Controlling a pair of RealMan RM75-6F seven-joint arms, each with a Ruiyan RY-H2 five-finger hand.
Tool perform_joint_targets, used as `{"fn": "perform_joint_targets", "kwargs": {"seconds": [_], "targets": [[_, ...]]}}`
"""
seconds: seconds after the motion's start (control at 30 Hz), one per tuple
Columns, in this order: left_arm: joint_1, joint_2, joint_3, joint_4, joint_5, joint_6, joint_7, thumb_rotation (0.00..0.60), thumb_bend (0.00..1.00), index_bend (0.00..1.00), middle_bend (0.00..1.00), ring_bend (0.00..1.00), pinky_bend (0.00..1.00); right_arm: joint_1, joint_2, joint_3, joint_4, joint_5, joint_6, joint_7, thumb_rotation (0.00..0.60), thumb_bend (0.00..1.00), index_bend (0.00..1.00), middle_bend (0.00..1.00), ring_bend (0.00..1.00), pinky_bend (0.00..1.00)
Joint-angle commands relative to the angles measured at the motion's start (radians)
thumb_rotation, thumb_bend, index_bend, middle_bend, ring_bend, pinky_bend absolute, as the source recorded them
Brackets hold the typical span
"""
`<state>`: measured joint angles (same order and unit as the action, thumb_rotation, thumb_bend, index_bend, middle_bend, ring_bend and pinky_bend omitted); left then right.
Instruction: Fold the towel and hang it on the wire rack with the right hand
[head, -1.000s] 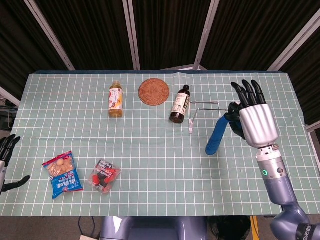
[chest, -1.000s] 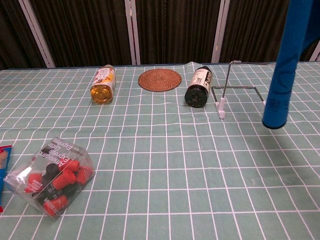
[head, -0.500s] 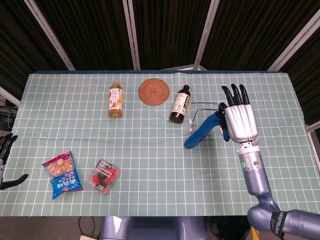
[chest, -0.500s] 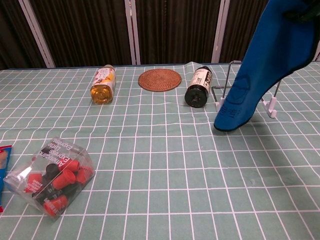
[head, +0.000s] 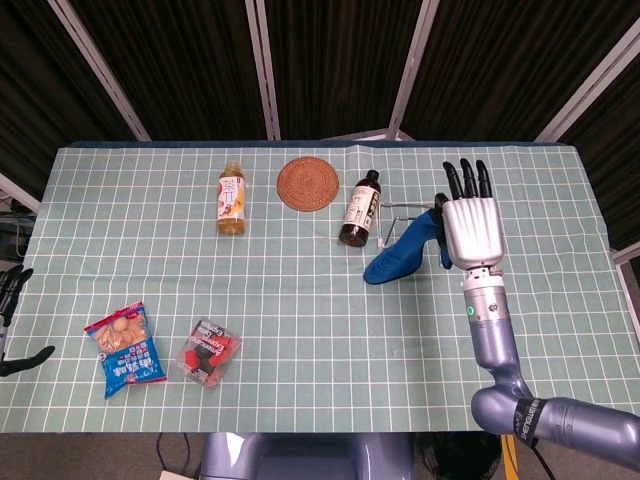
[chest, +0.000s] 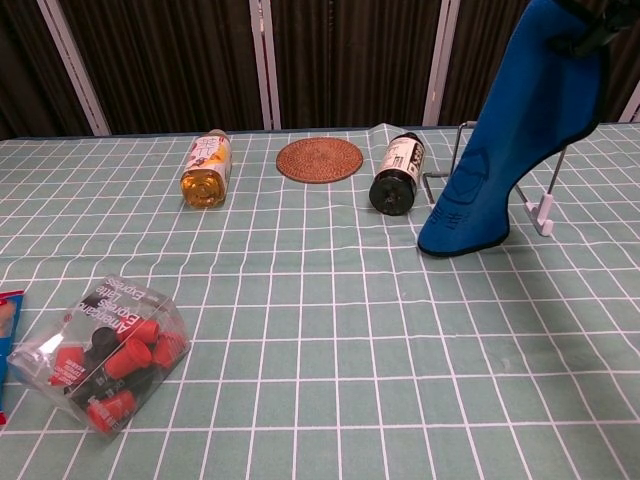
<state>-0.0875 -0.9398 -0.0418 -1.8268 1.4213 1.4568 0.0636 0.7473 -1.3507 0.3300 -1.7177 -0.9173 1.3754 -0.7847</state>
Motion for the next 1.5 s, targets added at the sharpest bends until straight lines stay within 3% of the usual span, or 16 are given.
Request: {"fn": "perform_joint_targets", "kwargs": {"seconds": [0.03, 0.5, 0.67, 0.83, 1.23, 1.4, 1.5], "targets": [[-0.001, -0.001, -0.001, 0.000, -0.001, -0.001, 0.002, 0.600, 0.00, 0.00, 0.00, 0.00, 0.00, 0.009, -0.009, 0.016, 0.004, 0.028, 0.009, -0.022, 0.600, 0.42, 0.76, 0.09, 0.00, 0.00], [0.005, 0.007, 0.004, -0.006, 0.024, 0.007, -0.015, 0.600, 0.00, 0.00, 0.00, 0.00, 0.00, -0.068, 0.125, 0.004, -0.165, 0.020, 0.076, -0.030, 0.600, 0.42, 0.76, 0.09, 0.00, 0.00], [0.010, 0.012, 0.008, -0.008, 0.040, 0.015, -0.028, 0.600, 0.00, 0.00, 0.00, 0.00, 0.00, -0.096, 0.177, -0.024, -0.271, 0.012, 0.114, -0.092, 0.600, 0.43, 0.77, 0.09, 0.00, 0.00], [0.010, 0.013, 0.008, -0.007, 0.045, 0.017, -0.032, 0.600, 0.00, 0.00, 0.00, 0.00, 0.00, -0.080, 0.160, -0.021, -0.330, 0.072, 0.138, -0.172, 0.600, 0.43, 0.77, 0.09, 0.00, 0.00], [0.002, 0.010, -0.006, 0.007, 0.003, -0.004, -0.033, 0.600, 0.00, 0.00, 0.00, 0.00, 0.00, 0.037, -0.026, 0.022, -0.134, 0.213, 0.105, -0.251, 0.600, 0.43, 0.77, 0.10, 0.00, 0.00], [0.000, 0.009, -0.013, 0.014, -0.017, -0.014, -0.037, 0.600, 0.00, 0.00, 0.00, 0.00, 0.00, 0.083, -0.087, 0.056, -0.029, 0.256, 0.095, -0.260, 0.600, 0.43, 0.77, 0.10, 0.00, 0.00], [-0.005, 0.008, -0.019, 0.022, -0.040, -0.026, -0.040, 0.600, 0.00, 0.00, 0.00, 0.00, 0.00, 0.122, -0.127, 0.106, 0.061, 0.300, 0.084, -0.254, 0.600, 0.43, 0.77, 0.10, 0.00, 0.00]]}}
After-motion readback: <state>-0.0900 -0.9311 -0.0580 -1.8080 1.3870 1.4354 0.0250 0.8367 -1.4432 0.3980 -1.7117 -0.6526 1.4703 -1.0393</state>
